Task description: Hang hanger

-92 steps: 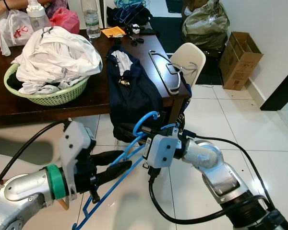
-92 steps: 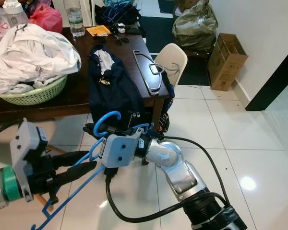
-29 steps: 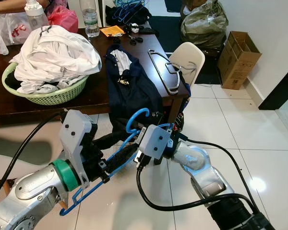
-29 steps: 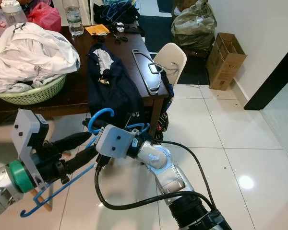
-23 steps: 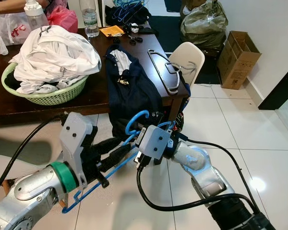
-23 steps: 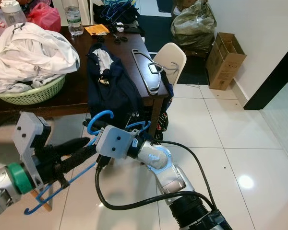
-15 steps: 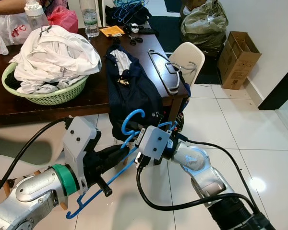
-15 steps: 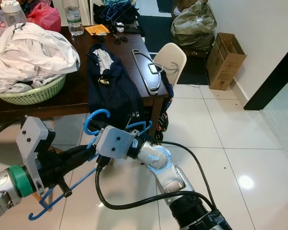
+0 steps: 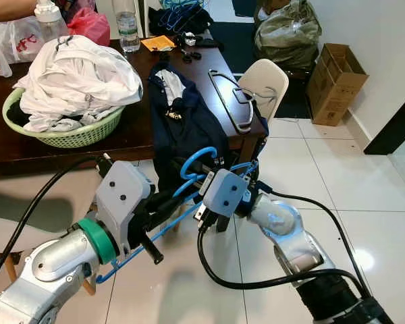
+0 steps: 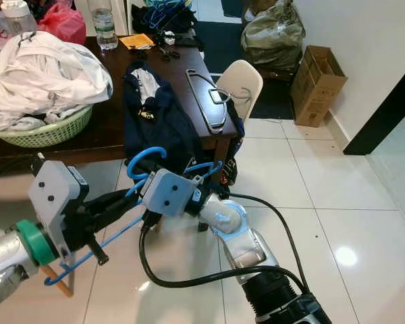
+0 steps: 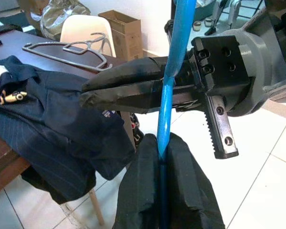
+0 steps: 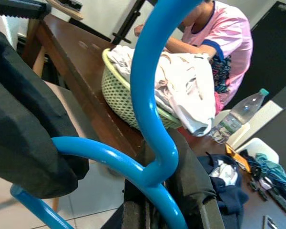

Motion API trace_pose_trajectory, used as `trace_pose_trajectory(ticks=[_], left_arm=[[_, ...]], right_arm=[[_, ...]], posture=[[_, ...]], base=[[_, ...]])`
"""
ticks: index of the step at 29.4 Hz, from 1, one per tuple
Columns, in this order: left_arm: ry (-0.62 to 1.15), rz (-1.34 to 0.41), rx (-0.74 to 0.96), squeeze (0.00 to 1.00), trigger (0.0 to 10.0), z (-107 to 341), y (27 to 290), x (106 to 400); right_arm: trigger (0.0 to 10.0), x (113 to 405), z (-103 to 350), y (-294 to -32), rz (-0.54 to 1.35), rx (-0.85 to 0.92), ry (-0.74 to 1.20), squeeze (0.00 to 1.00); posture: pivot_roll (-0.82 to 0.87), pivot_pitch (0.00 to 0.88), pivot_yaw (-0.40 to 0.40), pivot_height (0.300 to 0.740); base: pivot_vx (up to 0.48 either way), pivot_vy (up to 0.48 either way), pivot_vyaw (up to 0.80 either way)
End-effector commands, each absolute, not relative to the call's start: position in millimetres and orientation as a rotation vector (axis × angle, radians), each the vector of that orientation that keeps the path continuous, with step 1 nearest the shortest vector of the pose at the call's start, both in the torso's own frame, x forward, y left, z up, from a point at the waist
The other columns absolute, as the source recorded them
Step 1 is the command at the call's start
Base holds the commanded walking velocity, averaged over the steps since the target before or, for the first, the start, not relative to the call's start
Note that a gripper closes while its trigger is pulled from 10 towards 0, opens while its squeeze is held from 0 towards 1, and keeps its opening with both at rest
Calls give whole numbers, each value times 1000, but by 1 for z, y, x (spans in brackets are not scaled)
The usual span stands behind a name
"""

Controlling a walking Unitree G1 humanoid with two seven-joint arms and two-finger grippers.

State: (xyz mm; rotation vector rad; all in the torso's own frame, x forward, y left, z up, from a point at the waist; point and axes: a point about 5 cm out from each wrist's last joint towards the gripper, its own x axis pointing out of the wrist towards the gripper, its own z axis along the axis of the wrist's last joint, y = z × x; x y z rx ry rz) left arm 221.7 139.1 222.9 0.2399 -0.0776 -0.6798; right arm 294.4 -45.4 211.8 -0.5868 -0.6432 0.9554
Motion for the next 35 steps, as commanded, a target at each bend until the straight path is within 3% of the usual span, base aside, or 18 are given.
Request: trace_pose_trajectory(ticks=[1, 2, 6, 12, 13, 16, 18, 19, 20, 22, 24, 25, 33, 35], left_arm=[[-185, -576, 256, 0, 10000, 238, 147, 222], [-183, -570, 241, 0, 10000, 238, 147, 222], [-176, -550, 221, 0, 10000, 236, 148, 224], [-171, -521, 224, 0, 10000, 232, 151, 227], [-168, -510, 223, 0, 10000, 230, 152, 227], [-164, -500, 222, 0, 10000, 229, 153, 227], [-160, -479, 187, 0, 10000, 229, 154, 227], [-160, -479, 187, 0, 10000, 229, 154, 227], [-154, -476, 176, 0, 10000, 228, 154, 226], [-154, -476, 176, 0, 10000, 228, 154, 226], [-148, -476, 170, 0, 10000, 226, 154, 225], [-134, -483, 166, 0, 10000, 224, 153, 224], [-126, -465, 170, 0, 10000, 223, 155, 225], [-119, -397, 229, 0, 10000, 221, 161, 229]], right_arm=[[10000, 286, 194, -38, 1048, -589, -586, 0], [10000, 287, 195, -38, 1052, -577, -583, 1000], [10000, 284, 199, -40, 1099, -497, -556, 1000], [10000, 266, 199, -57, 1362, -404, -382, 961], [10000, 263, 200, -69, 1408, -425, -332, 0], [10000, 263, 203, -82, 1433, -457, -292, 0], [10000, 275, 194, -116, 1363, -658, -187, 0], [10000, 275, 194, -116, 1363, -658, -187, 0], [10000, 285, 195, -133, 1276, -725, -169, 0], [10000, 285, 195, -133, 1276, -725, -169, 0], [10000, 295, 199, -145, 1183, -756, -183, 0], [10000, 311, 215, -155, 1007, -714, -233, 0], [10000, 309, 214, -155, 993, -689, -227, 0], [10000, 315, 212, -159, 908, -651, -239, 0]], posture=[[29, 109, 36, 740], [31, 109, 34, 740], [32, 110, 33, 740], [31, 111, 34, 740], [30, 112, 36, 740], [30, 112, 36, 740], [23, 113, 39, 740], [23, 113, 39, 740], [19, 115, 40, 740], [19, 115, 40, 740], [17, 116, 40, 740], [20, 117, 46, 740], [28, 116, 49, 740], [31, 115, 46, 740]], base=[[0, 0, 0], [0, 0, 0], [0, 0, 0], [0, 0, 0], [0, 0, 0], [0, 0, 0], [0, 0, 0], [0, 0, 0], [0, 0, 0], [0, 0, 0], [0, 0, 0], [0, 0, 0], [0, 0, 0], [0, 0, 0]])
